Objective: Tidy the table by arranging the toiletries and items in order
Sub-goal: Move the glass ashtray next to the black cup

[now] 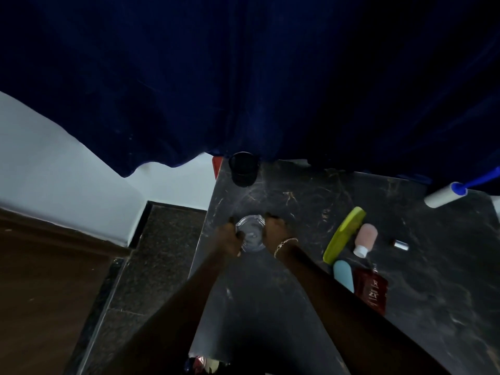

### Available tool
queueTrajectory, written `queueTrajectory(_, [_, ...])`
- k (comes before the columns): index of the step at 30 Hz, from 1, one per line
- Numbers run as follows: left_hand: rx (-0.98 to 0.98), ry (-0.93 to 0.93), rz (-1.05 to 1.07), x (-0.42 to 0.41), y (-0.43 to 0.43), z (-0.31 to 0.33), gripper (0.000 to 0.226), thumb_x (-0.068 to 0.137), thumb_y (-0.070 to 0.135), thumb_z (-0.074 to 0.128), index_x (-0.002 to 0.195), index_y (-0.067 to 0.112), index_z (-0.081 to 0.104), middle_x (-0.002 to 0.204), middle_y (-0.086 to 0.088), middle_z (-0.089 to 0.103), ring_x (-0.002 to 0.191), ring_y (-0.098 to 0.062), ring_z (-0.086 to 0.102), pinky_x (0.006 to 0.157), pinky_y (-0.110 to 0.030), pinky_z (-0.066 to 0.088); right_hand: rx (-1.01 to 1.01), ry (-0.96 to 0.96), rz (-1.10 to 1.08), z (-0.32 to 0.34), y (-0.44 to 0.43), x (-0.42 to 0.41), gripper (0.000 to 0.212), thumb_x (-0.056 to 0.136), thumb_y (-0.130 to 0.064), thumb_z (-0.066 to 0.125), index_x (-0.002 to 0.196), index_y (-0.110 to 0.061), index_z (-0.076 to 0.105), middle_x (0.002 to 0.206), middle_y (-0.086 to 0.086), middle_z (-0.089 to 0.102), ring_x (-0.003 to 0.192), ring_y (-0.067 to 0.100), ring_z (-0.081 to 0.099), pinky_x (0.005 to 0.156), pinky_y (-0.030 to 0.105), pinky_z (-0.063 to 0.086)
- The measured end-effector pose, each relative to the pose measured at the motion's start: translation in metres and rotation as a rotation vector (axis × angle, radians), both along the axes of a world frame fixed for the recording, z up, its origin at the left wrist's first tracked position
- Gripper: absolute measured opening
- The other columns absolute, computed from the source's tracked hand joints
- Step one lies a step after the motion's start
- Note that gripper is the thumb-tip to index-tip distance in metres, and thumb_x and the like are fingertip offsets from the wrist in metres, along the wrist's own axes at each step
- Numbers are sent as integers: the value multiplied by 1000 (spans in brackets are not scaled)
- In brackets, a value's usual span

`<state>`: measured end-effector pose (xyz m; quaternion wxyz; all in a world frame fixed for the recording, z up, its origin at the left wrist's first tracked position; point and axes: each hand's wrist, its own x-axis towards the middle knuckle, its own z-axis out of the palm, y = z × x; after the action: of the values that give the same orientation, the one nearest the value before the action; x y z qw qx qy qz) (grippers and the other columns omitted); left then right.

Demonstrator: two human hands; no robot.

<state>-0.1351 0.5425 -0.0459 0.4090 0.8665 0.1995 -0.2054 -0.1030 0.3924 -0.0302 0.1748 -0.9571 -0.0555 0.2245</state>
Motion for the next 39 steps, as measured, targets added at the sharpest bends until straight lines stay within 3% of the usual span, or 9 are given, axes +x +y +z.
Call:
queueTrajectory(5, [-9, 45, 7, 22, 35, -14, 33, 102, 10, 52, 132, -1, 58, 98, -27, 75, 82, -38, 77, 72, -50, 65, 34, 9, -14, -19, 37, 27, 33, 87, -11, 57, 120, -7, 56, 121, 18, 66, 112, 36, 65, 94, 42, 53])
queueTrajectory(8, [-52, 40, 28, 36, 45, -20, 51, 104, 9, 48, 153, 15, 39, 97, -25, 75, 75, -37, 77, 65, -49, 66, 47, 26, -24, -28, 49, 42, 38, 90, -8, 54, 128, -6, 51, 123, 19, 66, 114, 37, 64, 97, 45, 52])
queueTrajectory(13, [-100, 93, 69, 57, 55, -32, 55, 106, 8, 43, 158, 18, 29, 102, -24, 72, 65, -30, 74, 62, -48, 66, 23, 59, -50, -39, 58, 60, 39, 92, -12, 52, 130, -7, 47, 124, 22, 63, 115, 40, 62, 93, 44, 50])
queueTrajectory(20, [-182, 165, 62, 78, 69, -41, 45, 103, 7, 52, 147, 8, 41, 112, -33, 70, 80, -43, 77, 69, -60, 64, 24, 122, -89, -44, 65, 74, 46, 93, -14, 48, 138, -6, 41, 131, 25, 54, 119, 40, 57, 98, 42, 46])
queueTrajectory(25, [-251, 138, 98, 74, 71, -45, 65, 96, -10, 54, 153, 13, 33, 105, -40, 69, 84, -53, 74, 74, -66, 61, 6, 117, -101, -46, 65, 76, 43, 92, -12, 49, 134, -6, 45, 128, 25, 57, 120, 41, 56, 98, 43, 47])
queueTrajectory(29, [-296, 178, 162, 70, 75, -48, 40, 95, -9, 59, 132, 2, 47, 85, -30, 72, 70, -45, 74, 73, -64, 62, -5, 86, -116, -48, 67, 72, 42, 94, -16, 48, 135, -8, 44, 132, 23, 55, 123, 40, 54, 99, 43, 44])
queueTrajectory(32, [-344, 207, 214, 68, 75, -46, 25, 100, 5, 63, 120, -5, 52, 74, -21, 67, 59, -30, 68, 78, -62, 62, 13, 77, -140, -49, 66, 68, 40, 96, -19, 48, 134, -9, 47, 132, 22, 56, 123, 39, 53, 98, 42, 44])
queueTrajectory(36, [-335, 178, 241, 58, 74, -41, 36, 98, 23, 70, 110, -8, 57, 67, -15, 64, 54, -24, 64, 65, -50, 66, 109, 83, -216, -45, 59, 66, 32, 97, -29, 51, 116, -5, 59, 117, 19, 66, 113, 36, 61, 89, 37, 48])
queueTrajectory(39, [-233, 70, 164, 48, 74, -30, 36, 98, 35, 68, 93, 0, 63, 74, -20, 71, 64, -35, 70, 75, -57, 64, 168, 14, -186, -34, 50, 56, 36, 95, -36, 57, 113, -5, 62, 114, 16, 67, 108, 33, 63, 88, 34, 47])
